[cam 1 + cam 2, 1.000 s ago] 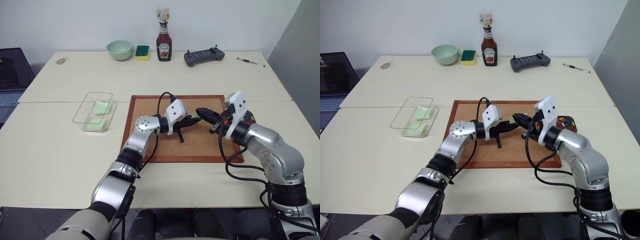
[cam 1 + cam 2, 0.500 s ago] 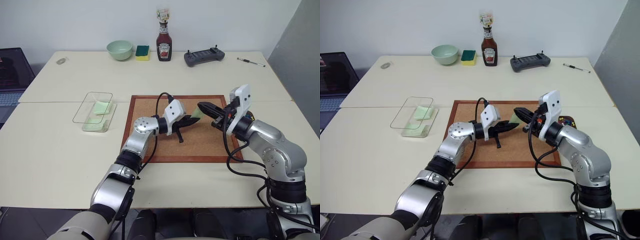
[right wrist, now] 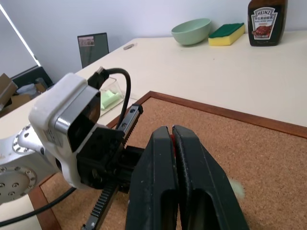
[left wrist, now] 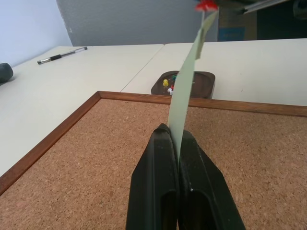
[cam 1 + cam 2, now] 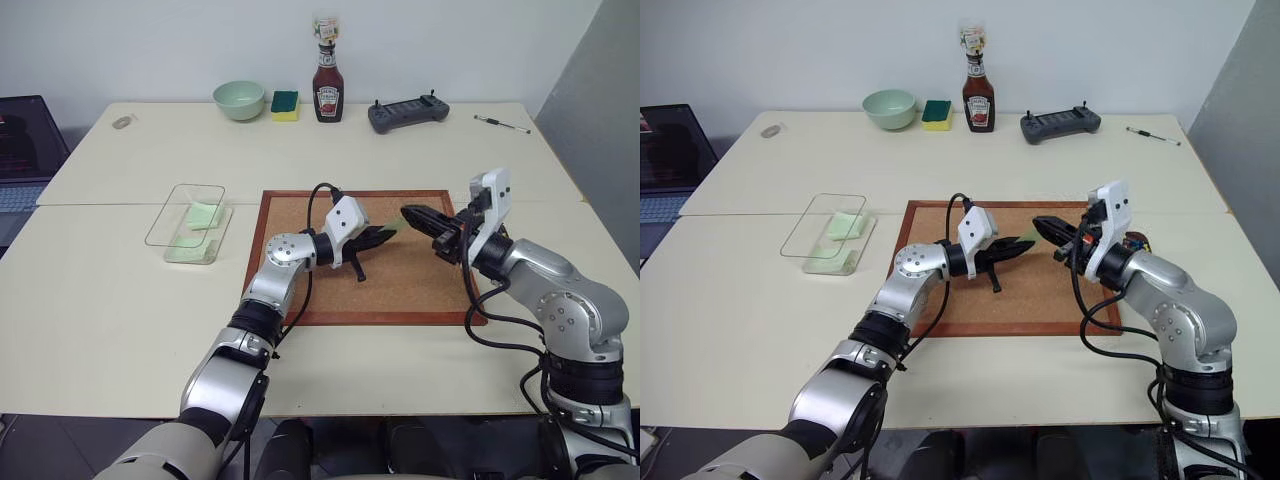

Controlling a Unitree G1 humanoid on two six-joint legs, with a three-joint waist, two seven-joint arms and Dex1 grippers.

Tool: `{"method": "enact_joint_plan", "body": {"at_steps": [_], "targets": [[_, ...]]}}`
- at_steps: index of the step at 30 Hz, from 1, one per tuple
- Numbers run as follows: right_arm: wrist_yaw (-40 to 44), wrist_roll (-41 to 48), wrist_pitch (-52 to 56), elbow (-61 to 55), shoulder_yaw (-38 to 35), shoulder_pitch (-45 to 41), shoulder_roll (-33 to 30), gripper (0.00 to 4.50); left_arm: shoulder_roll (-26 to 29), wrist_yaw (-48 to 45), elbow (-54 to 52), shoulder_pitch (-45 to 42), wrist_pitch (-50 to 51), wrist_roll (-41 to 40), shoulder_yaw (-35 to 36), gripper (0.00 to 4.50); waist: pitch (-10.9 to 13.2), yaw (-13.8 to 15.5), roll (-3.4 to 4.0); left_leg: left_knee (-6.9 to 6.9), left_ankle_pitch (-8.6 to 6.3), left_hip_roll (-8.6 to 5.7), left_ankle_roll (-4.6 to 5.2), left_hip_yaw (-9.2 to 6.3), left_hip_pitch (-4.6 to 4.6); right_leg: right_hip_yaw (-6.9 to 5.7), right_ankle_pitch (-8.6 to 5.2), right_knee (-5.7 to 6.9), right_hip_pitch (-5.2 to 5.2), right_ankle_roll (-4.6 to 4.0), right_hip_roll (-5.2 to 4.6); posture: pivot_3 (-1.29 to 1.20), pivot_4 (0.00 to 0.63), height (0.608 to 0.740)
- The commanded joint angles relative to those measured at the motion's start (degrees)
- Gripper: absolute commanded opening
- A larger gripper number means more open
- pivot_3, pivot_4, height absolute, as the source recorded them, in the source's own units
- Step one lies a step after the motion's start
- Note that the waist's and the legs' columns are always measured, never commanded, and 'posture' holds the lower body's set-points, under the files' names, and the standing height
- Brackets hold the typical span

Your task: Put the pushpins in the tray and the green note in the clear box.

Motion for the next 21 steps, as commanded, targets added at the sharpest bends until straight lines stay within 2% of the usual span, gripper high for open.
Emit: {"method": "enact_joint_plan", "body": {"at_steps": [1,11,17,21], "targets": [[-1.6,3.4,1.3,-1.7,-2.6,-1.9,0.3,0.0,0.1,0.3,-1.2,-0.4,-0.8,-0.5,0.5,0.01,0.0,0.0,0.0,0.0,0.0,0.0,0.0,0.0,-0.02,0.0,0.0,0.0,0.0,0.0,0.0,0.0,0.15,0.74],[-3.6,5.0,1.6,-0.7,-4.7,-2.8,-0.8,0.0,0.0,0.7,-1.4,-0.1,-0.8,-0.4,0.4,0.01,0.0,0.0,0.01,0.1,0.0,-0.01,0.0,-0.04,-0.35,-0.02,0.01,0.05,-0.25,-0.01,0.0,0.0,0.15,0.74],[-1.4,-5.6,-4.9,3.3,-1.8,-0.1,-8.6,0.0,1.0,0.9,-2.8,0.2,-0.8,0.5,-0.1,0.01,0.0,0.0,0.01,0.14,0.0,-0.03,0.0,-0.04,-0.45,-0.04,0.01,0.05,-0.33,0.0,0.0,0.0,0.15,0.74],[-1.1,-19.8,-15.0,8.9,4.4,3.4,-16.0,0.0,1.6,1.0,-4.0,0.9,-0.6,0.9,-0.4,0.01,0.0,0.0,0.01,0.14,0.0,-0.03,0.0,-0.02,-0.45,-0.03,0.01,0.05,-0.35,0.0,0.0,0.0,0.15,0.74]]}}
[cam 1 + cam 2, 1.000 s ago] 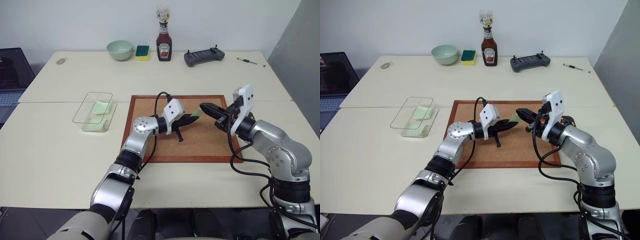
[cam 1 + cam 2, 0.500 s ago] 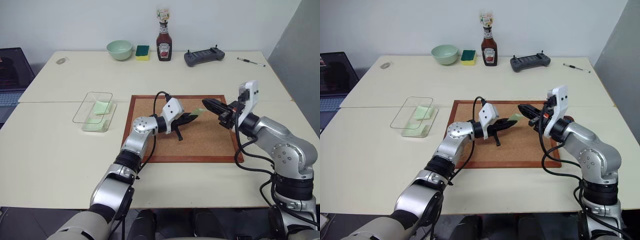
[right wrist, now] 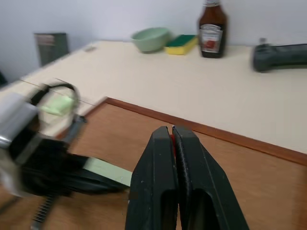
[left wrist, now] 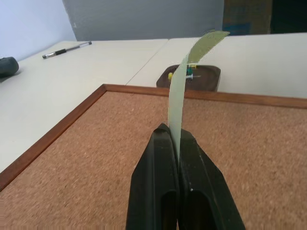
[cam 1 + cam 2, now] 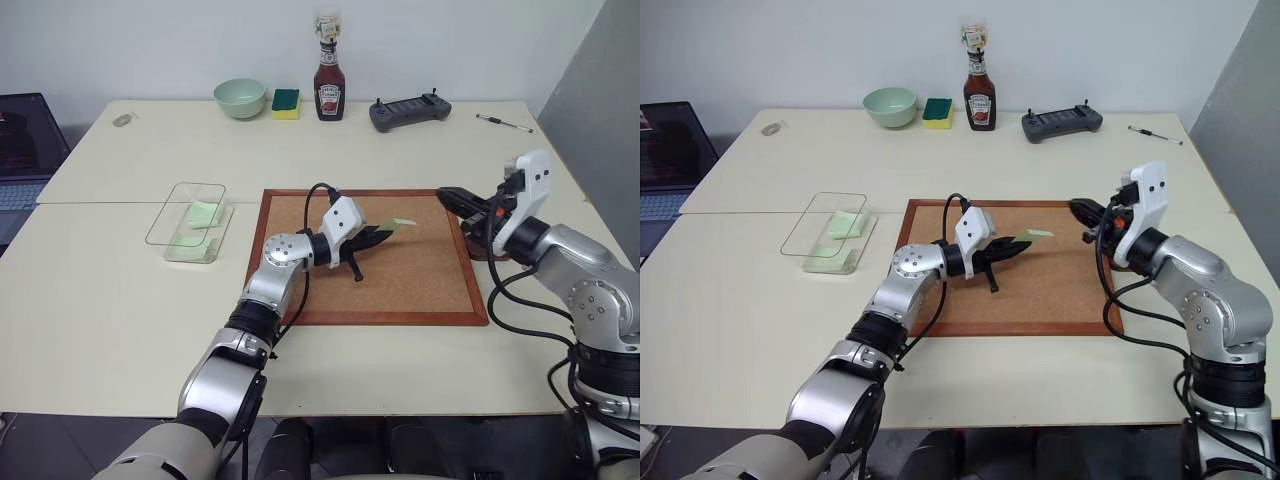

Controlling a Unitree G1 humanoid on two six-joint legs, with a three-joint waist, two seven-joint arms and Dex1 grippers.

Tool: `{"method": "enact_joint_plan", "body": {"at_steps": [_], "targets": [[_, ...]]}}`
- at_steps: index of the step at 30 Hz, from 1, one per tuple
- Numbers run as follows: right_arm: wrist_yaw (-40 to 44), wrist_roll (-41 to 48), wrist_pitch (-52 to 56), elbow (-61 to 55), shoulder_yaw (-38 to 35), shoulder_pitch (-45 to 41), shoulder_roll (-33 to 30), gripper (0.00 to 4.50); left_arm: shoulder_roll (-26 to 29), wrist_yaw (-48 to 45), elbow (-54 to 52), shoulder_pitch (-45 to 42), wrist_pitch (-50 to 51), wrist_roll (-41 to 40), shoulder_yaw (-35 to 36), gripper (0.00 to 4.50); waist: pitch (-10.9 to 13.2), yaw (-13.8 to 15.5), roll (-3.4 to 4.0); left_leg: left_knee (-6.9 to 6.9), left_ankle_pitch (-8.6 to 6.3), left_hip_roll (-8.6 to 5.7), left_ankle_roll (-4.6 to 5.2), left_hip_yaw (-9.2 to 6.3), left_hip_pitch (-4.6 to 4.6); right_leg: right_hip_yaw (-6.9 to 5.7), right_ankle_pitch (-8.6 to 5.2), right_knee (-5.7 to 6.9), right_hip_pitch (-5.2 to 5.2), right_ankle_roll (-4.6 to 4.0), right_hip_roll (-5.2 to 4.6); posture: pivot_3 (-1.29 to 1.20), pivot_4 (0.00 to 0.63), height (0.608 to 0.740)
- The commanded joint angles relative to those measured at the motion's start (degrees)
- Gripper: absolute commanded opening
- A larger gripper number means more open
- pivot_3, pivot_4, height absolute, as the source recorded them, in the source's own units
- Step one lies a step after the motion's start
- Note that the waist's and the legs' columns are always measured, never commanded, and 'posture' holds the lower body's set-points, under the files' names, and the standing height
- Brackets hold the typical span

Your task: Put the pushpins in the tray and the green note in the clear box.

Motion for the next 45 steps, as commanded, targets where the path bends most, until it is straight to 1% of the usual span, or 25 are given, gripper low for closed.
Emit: {"method": "enact_joint_plan", "body": {"at_steps": [1,6,10,19,20,22,24,25,26,28,32,34,35,37,38,39,40,43,45], "targets": [[0.3,-12.8,-9.9,4.7,4.6,2.7,-5.4,0.0,0.3,0.6,-3.7,0.7,-0.5,0.2,-0.4,0.01,0.0,0.0,0.0,0.02,0.0,0.0,0.0,0.03,-0.06,0.02,0.0,0.0,-0.05,0.0,-0.01,0.0,0.15,0.74],[-1.5,-23.2,-18.3,11.9,8.7,3.6,-7.1,0.0,0.2,1.0,-4.6,1.4,-0.1,0.5,-1.0,0.01,0.0,-0.4,0.0,0.08,0.0,0.01,0.0,0.06,-0.13,0.05,0.0,0.05,-0.15,0.0,0.0,0.0,0.15,0.74],[-1.3,-27.9,-22.3,16.8,10.6,3.4,-7.1,0.0,0.0,1.1,-4.8,1.3,0.3,0.5,-1.1,0.01,0.0,-0.4,0.0,0.11,0.0,0.01,0.0,0.06,-0.13,0.05,0.01,0.05,-0.14,0.01,0.0,0.0,0.15,0.74],[-0.2,-29.5,-23.4,21.4,9.7,2.5,-5.4,0.0,0.0,1.4,-5.3,1.4,0.9,0.4,-1.3,0.01,0.0,-0.4,0.0,0.12,0.01,0.01,-0.01,0.05,-0.14,0.05,0.01,0.06,-0.14,0.0,0.0,0.0,0.15,0.74],[-0.3,-29.7,-23.4,21.6,9.5,2.5,-5.1,0.23,0.0,1.4,-5.3,1.4,1.0,0.3,-1.3,0.0,0.0,-0.4,0.0,0.13,0.01,0.01,-0.01,0.06,-0.14,0.05,0.01,0.06,-0.14,0.0,0.0,0.0,0.15,0.74],[-0.4,-29.7,-23.2,21.9,9.2,2.3,-4.7,0.46,0.0,1.4,-5.3,1.4,1.0,0.3,-1.3,0.0,0.0,-0.4,0.0,0.13,0.01,0.01,-0.01,0.06,-0.14,0.05,0.01,0.06,-0.14,0.0,0.0,0.0,0.15,0.74],[-0.6,-29.9,-23.3,22.2,9.0,2.2,-4.5,1.0,0.0,1.5,-5.3,1.4,0.9,0.3,-1.3,0.0,0.0,-0.4,0.0,0.14,0.01,0.01,-0.01,0.05,-0.15,0.05,0.01,0.06,-0.14,0.0,0.0,0.0,0.15,0.74],[-0.7,-30.0,-23.2,22.3,8.8,2.2,-4.4,1.18,0.0,1.5,-5.3,1.4,0.9,0.3,-1.3,0.0,0.0,-0.4,0.0,0.14,0.01,0.01,-0.01,0.06,-0.15,0.06,0.01,0.06,-0.14,0.0,-0.01,0.0,0.15,0.74],[-0.8,-29.9,-23.1,22.3,8.5,2.1,-4.3,1.54,0.0,1.6,-5.3,1.4,0.8,0.3,-1.3,0.0,0.0,-0.4,0.0,0.14,0.01,0.01,-0.01,0.06,-0.15,0.06,0.01,0.06,-0.14,0.0,-0.01,0.0,0.15,0.74],[-0.7,-29.7,-22.6,21.8,8.0,2.2,-4.2,2.03,-0.1,1.6,-5.3,1.4,0.8,0.3,-1.3,0.0,0.0,-0.4,0.0,0.15,0.01,0.0,-0.01,0.06,-0.15,0.05,0.01,0.06,-0.14,0.0,-0.01,0.0,0.15,0.74],[-0.3,-28.3,-20.6,19.6,6.3,2.4,-3.7,2.97,0.0,1.7,-5.3,1.3,0.8,0.3,-1.2,0.0,0.0,-0.4,0.0,0.15,0.01,0.01,-0.01,0.06,-0.14,0.06,0.01,0.07,-0.14,0.0,-0.01,0.0,0.15,0.74],[0.0,-27.4,-19.2,18.2,5.3,2.5,-3.3,3.36,0.0,1.7,-5.2,1.2,0.8,0.3,-1.2,0.0,0.0,-0.4,0.0,0.15,0.01,0.01,-0.01,0.06,-0.14,0.06,0.01,0.07,-0.14,0.0,-0.01,0.0,0.15,0.74],[0.1,-27.0,-18.4,17.4,4.7,2.5,-3.2,3.66,0.0,1.7,-5.1,1.2,0.7,0.4,-1.2,0.0,0.0,-0.4,0.0,0.15,0.01,0.01,-0.01,0.06,-0.14,0.06,0.01,0.08,-0.14,0.0,-0.01,0.0,0.15,0.74],[0.2,-25.9,-16.7,15.5,3.5,2.4,-3.0,3.98,0.0,1.9,-5.0,1.0,0.8,0.3,-1.0,0.0,0.0,-0.4,0.0,0.16,0.01,0.0,-0.01,0.05,-0.15,0.06,0.02,0.08,-0.14,0.0,-0.01,0.0,0.15,0.74],[0.2,-25.4,-15.9,14.6,2.9,2.3,-3.1,4.25,0.0,2.0,-5.0,0.8,0.9,0.3,-0.9,0.0,0.0,-0.4,0.0,0.16,0.01,0.01,-0.01,0.05,-0.15,0.06,0.01,0.08,-0.14,0.0,-0.01,0.0,0.15,0.74],[0.4,-24.7,-15.2,13.8,2.3,2.3,-3.1,4.41,0.0,2.1,-4.9,0.7,1.0,0.2,-0.8,0.0,0.0,-0.4,0.0,0.16,0.01,0.01,-0.01,0.05,-0.15,0.05,0.01,0.08,-0.14,0.0,-0.01,0.0,0.15,0.74],[0.9,-23.5,-14.0,12.8,1.5,2.1,-3.0,4.46,0.1,2.4,-5.0,0.4,1.3,0.1,-0.7,0.0,0.0,-0.4,0.0,0.16,0.01,0.0,-0.01,0.05,-0.16,0.05,0.01,0.08,-0.14,0.0,-0.01,0.0,0.15,0.74],[5.5,-17.3,-10.9,8.7,-0.1,1.9,-2.4,4.46,0.9,3.6,-5.7,-0.4,2.0,0.3,0.0,0.0,0.0,-0.4,0.01,0.16,0.01,0.0,-0.01,0.05,-0.16,0.05,0.02,0.08,-0.13,0.0,-0.01,0.0,0.15,0.74],[10.2,-13.8,-9.9,5.6,1.2,1.8,-2.4,4.46,1.9,4.8,-6.4,-0.7,2.7,0.7,0.5,0.0,0.0,-0.5,0.01,0.16,0.0,0.01,-0.01,0.04,-0.15,0.05,0.02,0.08,-0.14,0.0,0.0,0.0,0.15,0.74]]}}
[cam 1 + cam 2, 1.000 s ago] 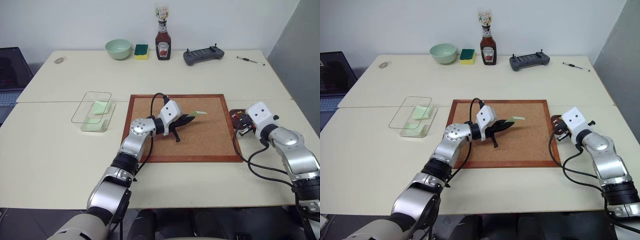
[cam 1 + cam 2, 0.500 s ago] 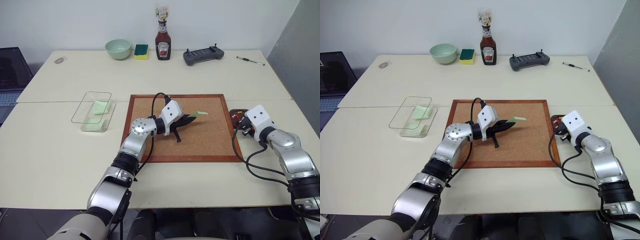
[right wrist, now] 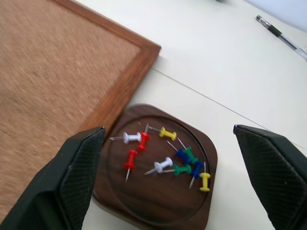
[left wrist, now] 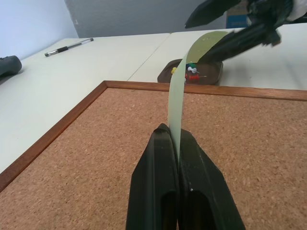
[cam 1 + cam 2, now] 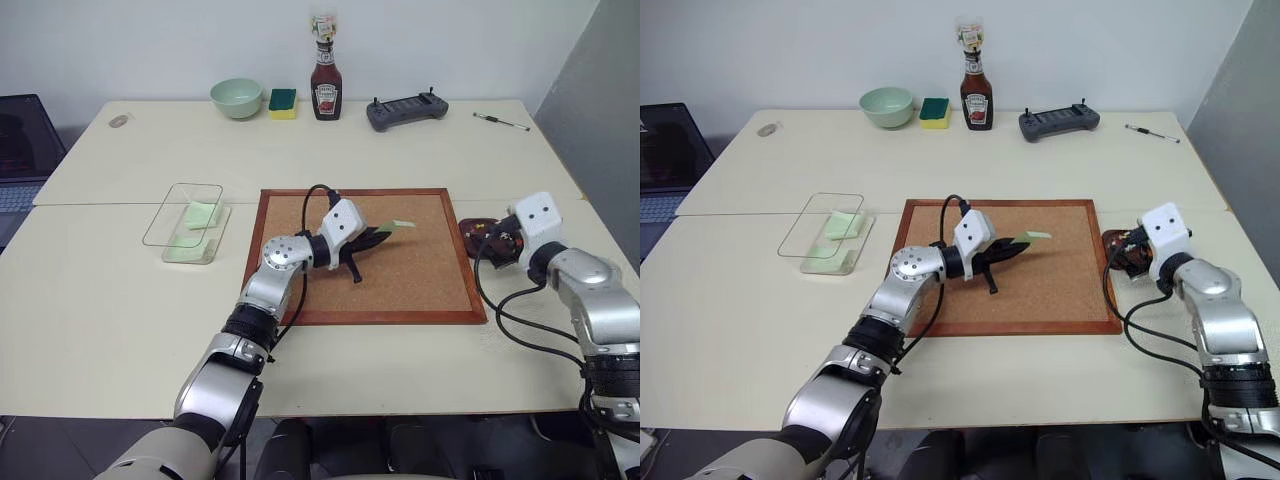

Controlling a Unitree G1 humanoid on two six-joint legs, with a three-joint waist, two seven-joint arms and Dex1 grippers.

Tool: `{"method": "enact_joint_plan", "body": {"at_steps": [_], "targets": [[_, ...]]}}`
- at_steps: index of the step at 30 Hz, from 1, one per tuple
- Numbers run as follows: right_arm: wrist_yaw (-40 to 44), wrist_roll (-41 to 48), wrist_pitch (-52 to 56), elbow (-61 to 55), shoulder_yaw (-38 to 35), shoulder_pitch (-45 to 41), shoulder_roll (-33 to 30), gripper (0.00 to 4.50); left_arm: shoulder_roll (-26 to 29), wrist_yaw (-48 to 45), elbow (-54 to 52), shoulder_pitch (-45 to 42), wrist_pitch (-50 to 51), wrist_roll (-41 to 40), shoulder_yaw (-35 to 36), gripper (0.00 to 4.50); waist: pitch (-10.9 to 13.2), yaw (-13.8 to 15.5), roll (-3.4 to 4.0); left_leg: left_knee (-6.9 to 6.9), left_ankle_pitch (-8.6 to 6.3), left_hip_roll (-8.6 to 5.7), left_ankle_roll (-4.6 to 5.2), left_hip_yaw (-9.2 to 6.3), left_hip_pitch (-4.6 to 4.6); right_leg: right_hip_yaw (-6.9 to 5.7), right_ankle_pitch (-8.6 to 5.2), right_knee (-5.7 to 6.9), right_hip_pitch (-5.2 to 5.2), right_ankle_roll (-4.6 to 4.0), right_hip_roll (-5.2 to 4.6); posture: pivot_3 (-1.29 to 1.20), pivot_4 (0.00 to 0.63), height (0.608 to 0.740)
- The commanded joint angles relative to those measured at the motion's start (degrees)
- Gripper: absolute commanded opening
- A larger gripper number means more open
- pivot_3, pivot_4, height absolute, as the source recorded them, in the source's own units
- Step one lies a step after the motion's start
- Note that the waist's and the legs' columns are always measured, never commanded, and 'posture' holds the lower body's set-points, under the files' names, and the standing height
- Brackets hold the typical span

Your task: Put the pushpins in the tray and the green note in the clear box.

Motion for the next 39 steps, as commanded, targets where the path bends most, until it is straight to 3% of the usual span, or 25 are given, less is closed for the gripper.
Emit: {"method": "enact_joint_plan", "body": {"at_steps": [1,8,17,25,37,39], "targets": [[8.8,7.9,2.1,-8.1,0.7,-1.5,0.0,4.46,1.9,2.8,-3.7,-2.1,1.3,0.4,1.8,0.0,0.0,-0.2,0.0,0.0,0.0,0.01,0.0,0.0,0.01,0.0,0.0,0.0,0.0,0.0,0.01,0.0,0.15,0.74],[18.7,16.2,4.1,-13.0,7.8,-6.8,4.4,4.46,8.9,8.1,-18.5,1.9,11.0,0.2,6.1,0.0,0.0,-1.3,-0.01,0.04,0.0,0.03,0.0,-0.03,0.01,0.0,0.01,0.02,0.01,0.02,0.02,0.0,0.15,0.74],[19.3,12.4,0.1,-3.7,17.0,-17.7,15.0,4.46,21.6,20.5,-35.0,11.7,30.0,2.5,18.3,0.0,0.0,-2.4,-0.01,0.04,0.01,0.06,-0.01,-0.25,0.05,-0.07,0.01,0.14,-0.02,0.01,0.09,0.0,0.15,0.74],[26.0,11.8,-1.7,-0.1,22.1,-21.6,17.9,4.46,27.5,25.8,-34.3,16.0,36.4,2.7,24.3,0.0,0.0,-1.4,-0.02,0.05,0.01,0.0,-0.02,-0.32,0.0,-0.15,0.02,0.11,-0.03,0.0,0.02,0.0,0.15,0.74],[29.4,12.5,-1.1,-1.5,21.9,-21.5,19.1,4.46,29.4,28.2,-28.0,15.4,36.9,2.3,24.3,0.0,0.0,-1.1,-0.02,0.03,0.01,0.02,-0.02,-0.29,-0.01,-0.16,0.03,0.18,-0.13,-0.01,0.02,0.0,0.15,0.74],[29.2,12.6,-1.0,-1.7,21.8,-21.5,19.2,4.5,29.4,28.3,-27.5,15.0,36.9,2.3,24.2,0.3,0.0,-1.1,-0.02,0.03,0.01,0.02,-0.02,-0.28,-0.01,-0.16,0.03,0.2,-0.14,-0.01,0.02,0.0,0.15,0.74]]}}
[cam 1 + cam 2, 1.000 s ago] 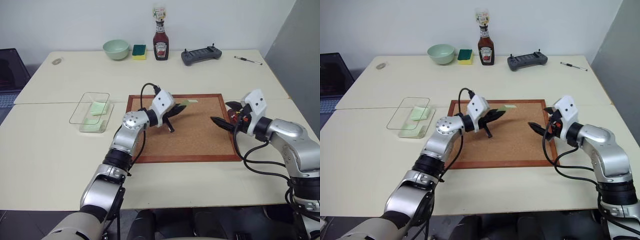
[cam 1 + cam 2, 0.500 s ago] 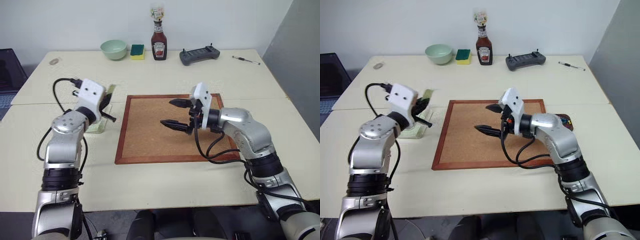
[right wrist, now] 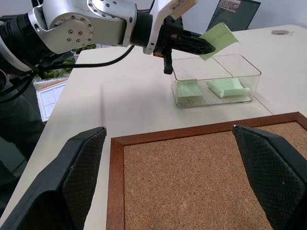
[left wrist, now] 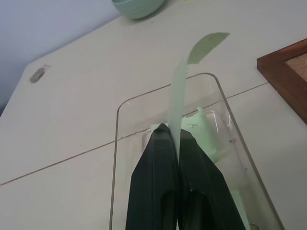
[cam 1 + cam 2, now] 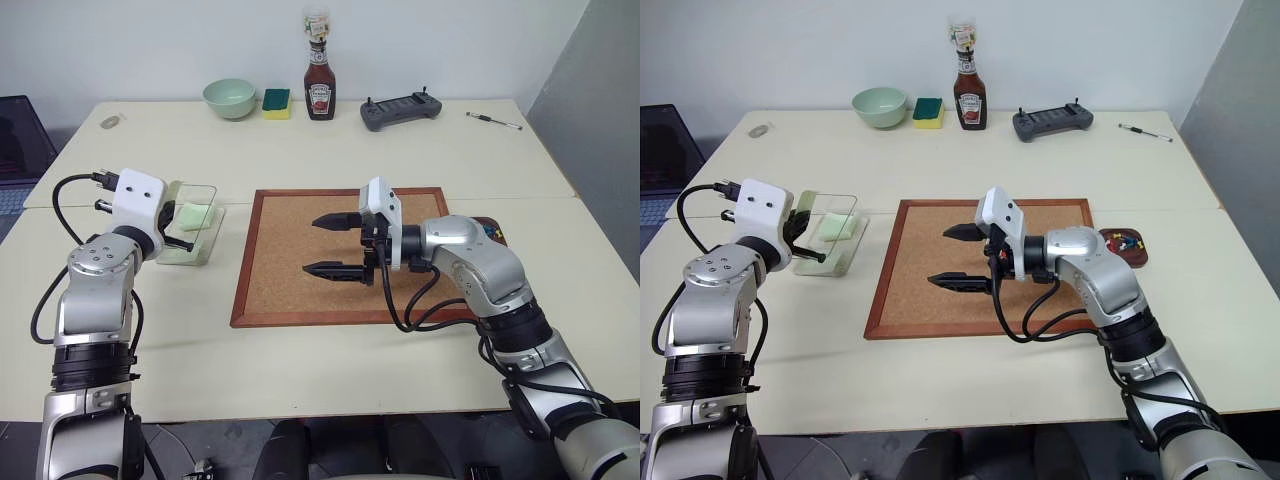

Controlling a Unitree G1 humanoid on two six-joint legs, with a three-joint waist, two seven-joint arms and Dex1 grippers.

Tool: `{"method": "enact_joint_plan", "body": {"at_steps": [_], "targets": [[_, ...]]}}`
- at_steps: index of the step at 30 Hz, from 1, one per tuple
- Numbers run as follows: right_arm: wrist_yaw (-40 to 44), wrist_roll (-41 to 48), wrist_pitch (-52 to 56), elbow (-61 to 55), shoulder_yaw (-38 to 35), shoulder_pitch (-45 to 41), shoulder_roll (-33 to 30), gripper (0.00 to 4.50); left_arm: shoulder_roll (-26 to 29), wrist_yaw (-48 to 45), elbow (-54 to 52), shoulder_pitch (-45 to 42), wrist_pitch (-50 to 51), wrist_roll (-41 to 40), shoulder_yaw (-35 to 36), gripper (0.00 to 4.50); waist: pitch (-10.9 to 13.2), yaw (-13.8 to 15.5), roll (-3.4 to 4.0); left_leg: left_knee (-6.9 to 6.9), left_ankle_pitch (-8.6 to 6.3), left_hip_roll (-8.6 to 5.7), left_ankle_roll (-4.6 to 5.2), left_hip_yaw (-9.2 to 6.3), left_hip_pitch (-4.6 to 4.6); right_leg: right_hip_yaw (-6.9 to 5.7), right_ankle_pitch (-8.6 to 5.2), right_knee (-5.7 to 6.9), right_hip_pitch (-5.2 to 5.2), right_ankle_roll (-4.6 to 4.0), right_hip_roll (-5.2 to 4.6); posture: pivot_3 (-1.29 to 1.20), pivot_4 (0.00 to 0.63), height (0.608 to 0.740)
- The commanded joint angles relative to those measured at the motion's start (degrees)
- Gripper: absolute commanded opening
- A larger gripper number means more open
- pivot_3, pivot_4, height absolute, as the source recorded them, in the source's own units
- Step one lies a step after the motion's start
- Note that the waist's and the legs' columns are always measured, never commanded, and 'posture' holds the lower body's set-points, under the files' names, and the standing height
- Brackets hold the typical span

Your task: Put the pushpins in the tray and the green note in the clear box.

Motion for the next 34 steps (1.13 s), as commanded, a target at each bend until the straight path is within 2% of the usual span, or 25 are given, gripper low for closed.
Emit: {"method": "enact_joint_plan", "body": {"at_steps": [1,10,15,20,23,27,34], "targets": [[0.2,1.1,-0.1,-2.4,-1.2,-1.2,0.6,4.5,1.0,0.7,-0.2,-1.7,-0.1,-0.2,0.6,0.45,0.0,0.1,0.0,0.0,0.0,0.0,0.0,0.0,0.0,0.0,0.0,0.01,-0.01,0.0,0.0,0.0,0.15,0.74],[-0.7,1.4,0.3,-2.3,-2.7,-1.5,0.7,4.5,0.0,2.5,-1.5,-2.5,1.6,-1.5,1.3,2.17,0.0,0.1,0.0,0.01,0.0,0.0,0.0,0.02,0.01,0.02,0.0,0.22,-0.07,0.0,-0.01,0.0,0.15,0.74],[-2.2,1.6,0.5,-3.4,-4.6,-0.9,0.2,4.5,-1.3,1.5,-6.9,-3.4,2.2,-4.6,1.2,3.09,0.0,0.1,-0.01,0.03,0.0,0.0,0.0,0.01,0.0,0.01,0.0,0.23,-0.07,0.0,-0.01,0.0,0.15,0.74],[-3.8,4.5,4.5,-8.4,-9.6,3.8,-4.1,4.5,-2.1,-6.2,-16.9,-0.4,9.4,-12.2,-1.5,3.09,0.0,0.2,-0.01,0.02,0.0,-0.02,0.0,0.0,-0.01,0.03,0.0,0.23,-0.05,-0.01,-0.03,0.0,0.15,0.74],[-6.2,3.4,4.1,-10.6,-12.6,8.1,-7.5,4.5,-1.8,-7.4,-21.4,2.9,6.7,-11.8,-3.4,3.09,0.0,0.3,-0.01,0.01,-0.01,-0.02,0.0,0.03,-0.01,0.05,0.0,0.2,-0.03,-0.01,-0.03,0.0,0.15,0.74],[-8.6,1.4,0.2,-11.8,-15.7,14.8,-10.4,4.5,-1.1,-9.3,-21.3,5.1,1.1,-10.3,-5.6,3.09,0.0,0.4,-0.02,0.0,0.0,0.01,0.0,0.12,-0.01,0.08,-0.01,0.17,-0.05,-0.01,-0.02,0.0,0.15,0.74],[-10.1,1.2,-2.3,-15.6,-19.2,24.1,-13.7,4.5,-2.6,-15.6,-19.8,7.1,-3.0,-15.0,-6.2,3.09,0.0,0.4,-0.02,0.02,0.0,0.04,0.01,0.29,0.05,0.2,-0.01,0.17,-0.01,-0.01,-0.02,0.0,0.15,0.74]]}}
